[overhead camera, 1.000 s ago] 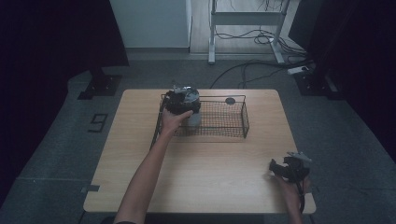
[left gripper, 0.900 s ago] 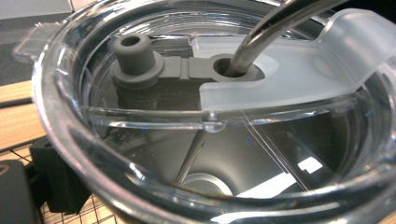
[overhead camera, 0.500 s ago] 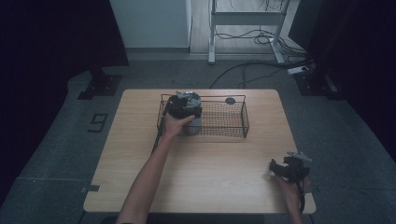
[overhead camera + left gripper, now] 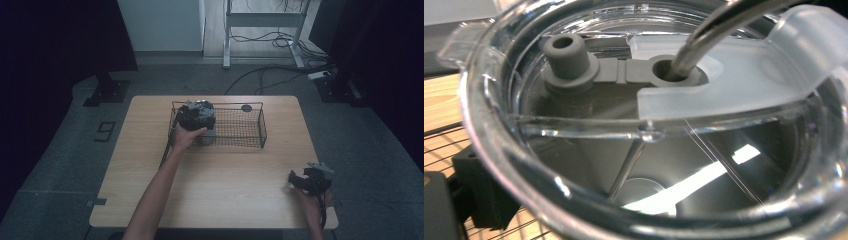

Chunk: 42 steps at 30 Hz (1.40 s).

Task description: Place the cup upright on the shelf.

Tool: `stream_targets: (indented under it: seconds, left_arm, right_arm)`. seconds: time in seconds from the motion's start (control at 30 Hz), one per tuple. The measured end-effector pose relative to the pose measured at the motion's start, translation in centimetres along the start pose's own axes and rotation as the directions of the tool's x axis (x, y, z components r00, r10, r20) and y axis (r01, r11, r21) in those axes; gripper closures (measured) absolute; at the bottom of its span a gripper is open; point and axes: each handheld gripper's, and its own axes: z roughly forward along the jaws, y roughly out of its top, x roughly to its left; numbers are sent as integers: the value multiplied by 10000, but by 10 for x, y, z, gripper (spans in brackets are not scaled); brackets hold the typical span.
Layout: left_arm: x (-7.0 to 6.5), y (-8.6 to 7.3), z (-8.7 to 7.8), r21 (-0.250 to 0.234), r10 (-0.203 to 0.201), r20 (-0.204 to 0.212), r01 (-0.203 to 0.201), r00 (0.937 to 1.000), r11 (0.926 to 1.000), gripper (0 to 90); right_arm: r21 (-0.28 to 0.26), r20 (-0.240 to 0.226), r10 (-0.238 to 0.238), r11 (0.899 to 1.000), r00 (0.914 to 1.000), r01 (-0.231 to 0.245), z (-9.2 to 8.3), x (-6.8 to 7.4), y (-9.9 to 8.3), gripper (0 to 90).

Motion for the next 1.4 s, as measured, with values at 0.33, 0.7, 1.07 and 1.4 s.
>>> stream_targets:
  seconds: [0.33, 0.7, 1.07, 1.4]
  left_arm:
    - [-3, 6, -23, -530, 282, 129, -275, 9995, 9982, 4]
    - [-1, 1, -58, -981, 335, 608, -274, 9976, 9948, 4]
    - [-6, -13, -87, -1184, 508, 993, -389, 9938, 9922, 41]
    - [-10, -34, -112, -1042, 391, 1555, -230, 9871, 9943, 60]
  right_arm:
    - [5, -9, 6, 10000, 10000, -6, 0, 0, 0, 81]
    - [1, -3, 2, 10000, 10000, -2, 0, 0, 0, 81]
    - [-9, 11, -15, 10000, 10000, 15, 0, 0, 0, 83]
    - [13, 19, 23, 10000, 10000, -23, 0, 0, 0, 83]
